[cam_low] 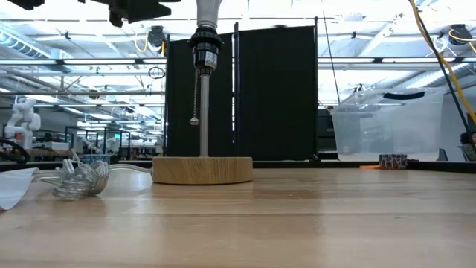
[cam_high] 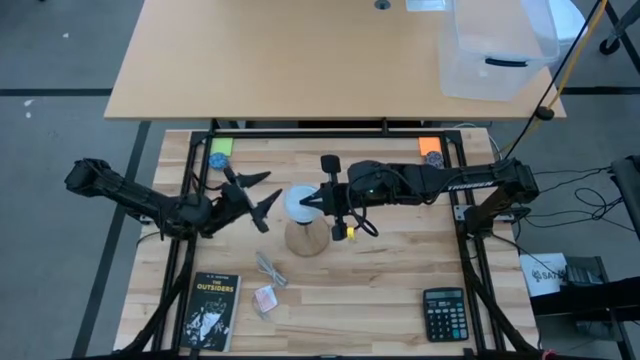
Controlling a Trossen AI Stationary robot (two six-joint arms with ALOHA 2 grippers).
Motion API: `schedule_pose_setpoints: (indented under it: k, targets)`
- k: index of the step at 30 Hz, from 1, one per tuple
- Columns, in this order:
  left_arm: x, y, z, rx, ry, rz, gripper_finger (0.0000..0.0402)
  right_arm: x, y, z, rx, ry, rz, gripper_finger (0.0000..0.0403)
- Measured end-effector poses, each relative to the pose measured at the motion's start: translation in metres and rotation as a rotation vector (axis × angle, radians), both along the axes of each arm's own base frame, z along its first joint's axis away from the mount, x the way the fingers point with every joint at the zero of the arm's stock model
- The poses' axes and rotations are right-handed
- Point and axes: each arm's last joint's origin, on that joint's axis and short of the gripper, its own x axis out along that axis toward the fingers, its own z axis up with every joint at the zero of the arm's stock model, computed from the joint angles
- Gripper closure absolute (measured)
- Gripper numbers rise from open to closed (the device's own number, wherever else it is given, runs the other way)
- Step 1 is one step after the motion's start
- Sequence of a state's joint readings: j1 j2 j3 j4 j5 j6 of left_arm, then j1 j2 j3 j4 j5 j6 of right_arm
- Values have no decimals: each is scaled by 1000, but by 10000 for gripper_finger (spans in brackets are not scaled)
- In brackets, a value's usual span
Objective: Screw lightbulb
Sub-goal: Insert the lightbulb on the lamp
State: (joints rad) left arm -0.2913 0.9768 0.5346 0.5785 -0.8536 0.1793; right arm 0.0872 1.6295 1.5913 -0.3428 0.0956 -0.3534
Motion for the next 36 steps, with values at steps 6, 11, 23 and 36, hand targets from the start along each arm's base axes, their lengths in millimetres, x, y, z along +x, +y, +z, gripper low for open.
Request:
schedule_pose_setpoints:
  k: [6, 11, 23, 36]
  targets:
    - [-9, -12, 10, 51, -42, -158, 138, 0, 0, 0, -1, 0, -2, 403]
    - [-10, -23, 14, 95, -78, -332, 138, 0, 0, 0, -2, 0, -2, 403]
    - [3, -10, 6, 59, -61, -304, 138, 0, -1, 0, -5, 0, -8, 403]
    - [5, -3, 3, 15, -54, -195, 138, -1, -1, -1, -4, 7, -10, 403]
